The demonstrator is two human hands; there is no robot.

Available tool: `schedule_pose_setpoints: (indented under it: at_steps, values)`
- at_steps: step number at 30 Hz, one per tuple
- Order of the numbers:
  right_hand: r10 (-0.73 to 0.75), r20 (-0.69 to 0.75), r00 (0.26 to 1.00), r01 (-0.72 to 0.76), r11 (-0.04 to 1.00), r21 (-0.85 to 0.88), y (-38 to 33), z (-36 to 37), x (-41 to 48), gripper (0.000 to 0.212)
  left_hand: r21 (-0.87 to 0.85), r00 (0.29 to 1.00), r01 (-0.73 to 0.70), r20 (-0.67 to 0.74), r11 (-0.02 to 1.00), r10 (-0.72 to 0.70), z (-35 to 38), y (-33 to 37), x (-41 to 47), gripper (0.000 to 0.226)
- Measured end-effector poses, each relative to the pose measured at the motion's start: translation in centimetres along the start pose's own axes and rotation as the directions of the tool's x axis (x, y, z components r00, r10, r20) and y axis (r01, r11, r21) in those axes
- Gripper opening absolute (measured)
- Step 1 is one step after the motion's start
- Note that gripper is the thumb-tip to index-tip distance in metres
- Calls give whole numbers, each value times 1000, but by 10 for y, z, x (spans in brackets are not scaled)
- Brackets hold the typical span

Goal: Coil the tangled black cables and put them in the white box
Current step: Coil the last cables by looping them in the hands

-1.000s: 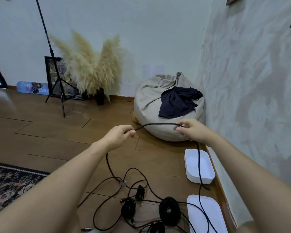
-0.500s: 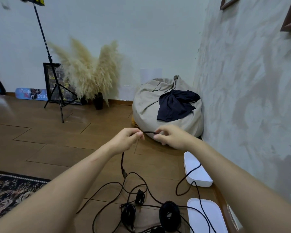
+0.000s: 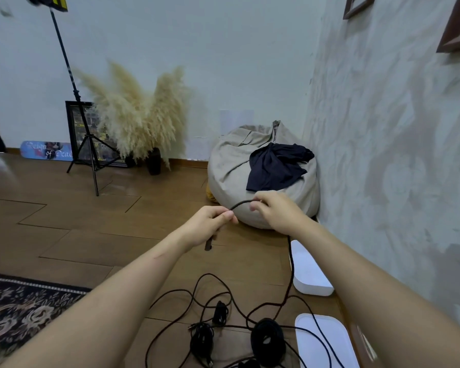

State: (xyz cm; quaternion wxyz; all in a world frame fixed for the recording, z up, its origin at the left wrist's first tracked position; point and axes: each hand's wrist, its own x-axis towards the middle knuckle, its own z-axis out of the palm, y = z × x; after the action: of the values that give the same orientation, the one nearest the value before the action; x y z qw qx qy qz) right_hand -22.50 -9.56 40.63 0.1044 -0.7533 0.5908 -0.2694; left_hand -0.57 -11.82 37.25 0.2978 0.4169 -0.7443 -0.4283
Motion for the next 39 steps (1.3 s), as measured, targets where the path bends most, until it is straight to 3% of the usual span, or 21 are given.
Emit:
schedule_pose_setpoints:
  at_steps: [2,5,8,13,19,26,35,39]
  values:
    - [59,26,998,-59,998,7,10,-4,-2,22,15,999,30,-13,999,-30,-3,-5,-1,31]
    - [24,130,991,-34,997,70,10,0,-4,11,-8,999,31,9,999,-31,0,-6,-2,33]
    - [-25,72,997,19,996,89,2,1,-1,12,-55,1000,17,11,998,-17,4,-1,-1,34]
    - [44,-78,996,-42,999,33,1,3,0,21,-43,999,19,-39,999,-20,8,-3,1,23]
    - [67,-15,998,-66,996,55,8,-1,-1,17,-93,998,54,-35,994,-58,6,-10,1,26]
    - [-6,-56,998,11,996,87,6,-6,1,19,-240,999,50,8,969,-50,12,1,-1,27]
    - [16,-318,948,20,994,110,5,-14,2,19,-547,985,86,171,833,10,15,31,-3,28]
    - [26,-170,985,9,980,199,-1,-6,-5,22,-736,991,19,103,677,85,12,46,1,29]
